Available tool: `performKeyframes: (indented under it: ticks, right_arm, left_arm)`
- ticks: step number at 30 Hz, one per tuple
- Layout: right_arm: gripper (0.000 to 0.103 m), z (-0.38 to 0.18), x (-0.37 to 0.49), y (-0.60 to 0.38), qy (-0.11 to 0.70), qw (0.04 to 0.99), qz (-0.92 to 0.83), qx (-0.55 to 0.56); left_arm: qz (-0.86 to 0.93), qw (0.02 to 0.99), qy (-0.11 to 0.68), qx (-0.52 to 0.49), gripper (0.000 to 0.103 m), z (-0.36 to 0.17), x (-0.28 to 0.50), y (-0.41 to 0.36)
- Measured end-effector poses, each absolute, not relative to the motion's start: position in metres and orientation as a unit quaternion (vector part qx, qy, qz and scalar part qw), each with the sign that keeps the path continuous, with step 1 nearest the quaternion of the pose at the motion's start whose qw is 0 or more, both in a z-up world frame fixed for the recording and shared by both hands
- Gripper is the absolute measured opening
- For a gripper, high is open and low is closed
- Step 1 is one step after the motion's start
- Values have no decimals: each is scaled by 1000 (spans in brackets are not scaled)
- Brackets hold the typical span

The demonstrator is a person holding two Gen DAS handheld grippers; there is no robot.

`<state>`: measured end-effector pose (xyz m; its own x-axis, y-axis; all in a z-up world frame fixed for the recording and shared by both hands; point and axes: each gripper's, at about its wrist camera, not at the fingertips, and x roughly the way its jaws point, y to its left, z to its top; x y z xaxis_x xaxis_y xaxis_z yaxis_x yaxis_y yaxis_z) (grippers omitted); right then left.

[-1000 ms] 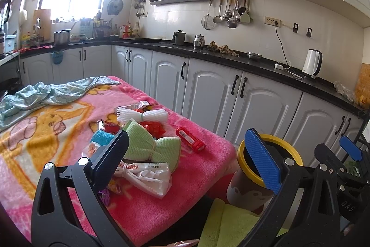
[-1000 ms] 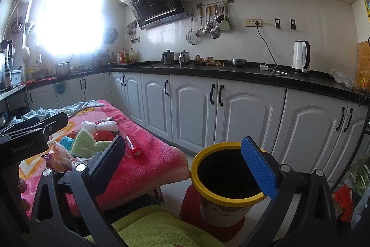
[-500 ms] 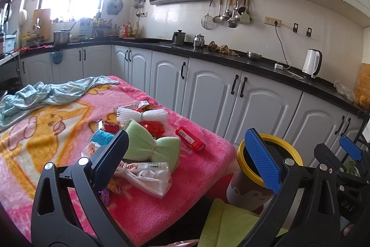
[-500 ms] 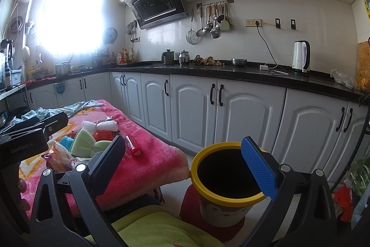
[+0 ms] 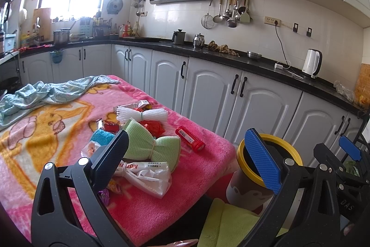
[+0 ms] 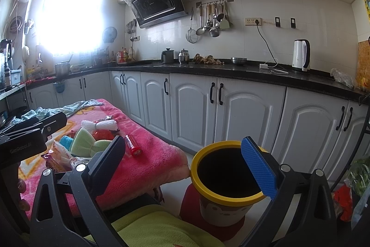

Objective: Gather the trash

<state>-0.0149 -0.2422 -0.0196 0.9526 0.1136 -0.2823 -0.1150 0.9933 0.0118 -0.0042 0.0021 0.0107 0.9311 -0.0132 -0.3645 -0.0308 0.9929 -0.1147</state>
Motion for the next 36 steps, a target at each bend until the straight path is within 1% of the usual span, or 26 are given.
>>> performKeyframes:
  ticks: [15, 20, 25, 36]
  right_arm:
    - [97, -20, -12, -242, 149, 987, 59, -1]
    - [97, -23, 0, -236, 168, 982, 81, -11]
    - [97, -22, 12, -218, 195, 972, 132, -28]
    - [97, -8, 31, -157, 215, 945, 234, -76]
  left_arm:
    - [6, 980, 188, -63, 92, 12, -5, 2]
    - [20, 978, 196, -73, 92, 8, -3, 12]
    - [48, 971, 210, -103, 92, 4, 0, 39]
    - [131, 955, 214, -158, 92, 2, -10, 111]
